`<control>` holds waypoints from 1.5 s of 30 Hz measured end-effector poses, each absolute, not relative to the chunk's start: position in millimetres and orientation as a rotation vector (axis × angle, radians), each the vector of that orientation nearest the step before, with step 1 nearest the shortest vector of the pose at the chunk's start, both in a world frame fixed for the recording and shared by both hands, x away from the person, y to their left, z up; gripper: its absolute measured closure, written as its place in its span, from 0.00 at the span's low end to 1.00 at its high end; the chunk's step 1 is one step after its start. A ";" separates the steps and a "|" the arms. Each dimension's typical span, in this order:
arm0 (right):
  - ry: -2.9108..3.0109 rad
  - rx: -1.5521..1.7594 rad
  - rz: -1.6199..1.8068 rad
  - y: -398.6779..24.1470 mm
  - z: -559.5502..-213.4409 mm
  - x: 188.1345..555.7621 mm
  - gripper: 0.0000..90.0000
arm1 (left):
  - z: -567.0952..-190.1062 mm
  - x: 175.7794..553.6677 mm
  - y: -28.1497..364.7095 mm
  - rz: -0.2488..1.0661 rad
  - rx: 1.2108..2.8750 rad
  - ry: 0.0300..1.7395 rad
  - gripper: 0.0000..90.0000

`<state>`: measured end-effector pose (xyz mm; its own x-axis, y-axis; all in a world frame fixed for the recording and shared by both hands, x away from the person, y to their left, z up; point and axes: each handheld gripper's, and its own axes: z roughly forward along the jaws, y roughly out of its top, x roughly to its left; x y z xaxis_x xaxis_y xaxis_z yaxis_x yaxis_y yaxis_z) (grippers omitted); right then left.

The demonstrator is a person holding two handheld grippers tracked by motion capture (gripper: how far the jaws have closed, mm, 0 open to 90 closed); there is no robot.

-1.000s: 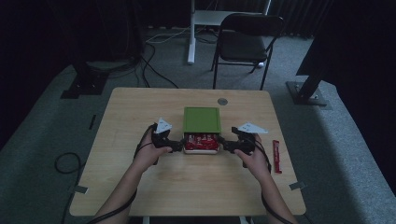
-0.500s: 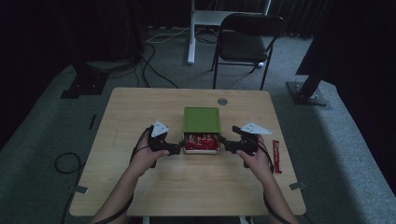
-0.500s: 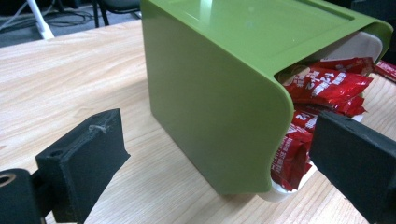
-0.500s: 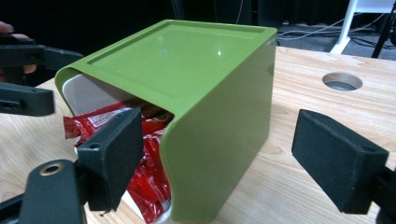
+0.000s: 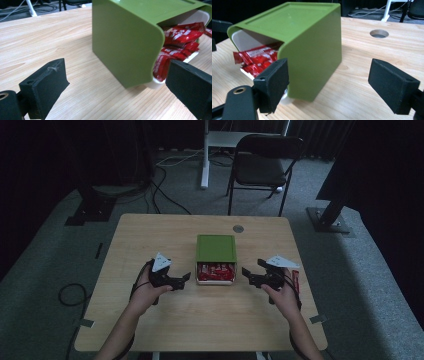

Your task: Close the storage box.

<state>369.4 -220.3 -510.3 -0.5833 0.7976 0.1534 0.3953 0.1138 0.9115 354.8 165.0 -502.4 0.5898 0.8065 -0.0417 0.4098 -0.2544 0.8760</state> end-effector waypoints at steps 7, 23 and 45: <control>2.019 1.201 1.429 -231.6 -518.4 365.3 0.18 | -510.8 350.4 177.1 0.538 1.876 1.025 0.05; 2.054 1.254 1.347 -245.8 -542.6 351.1 0.18 | -529.6 336.6 216.1 0.575 1.858 1.167 0.05; 2.091 1.333 1.245 -260.0 -565.8 333.4 0.19 | -546.5 314.6 275.0 0.648 1.815 1.405 0.05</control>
<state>333.4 -260.0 -565.8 -0.4871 0.8611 0.1459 0.5386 0.1647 0.8263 314.6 275.0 -546.5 0.2734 0.9607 -0.0476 0.5877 -0.1277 0.7989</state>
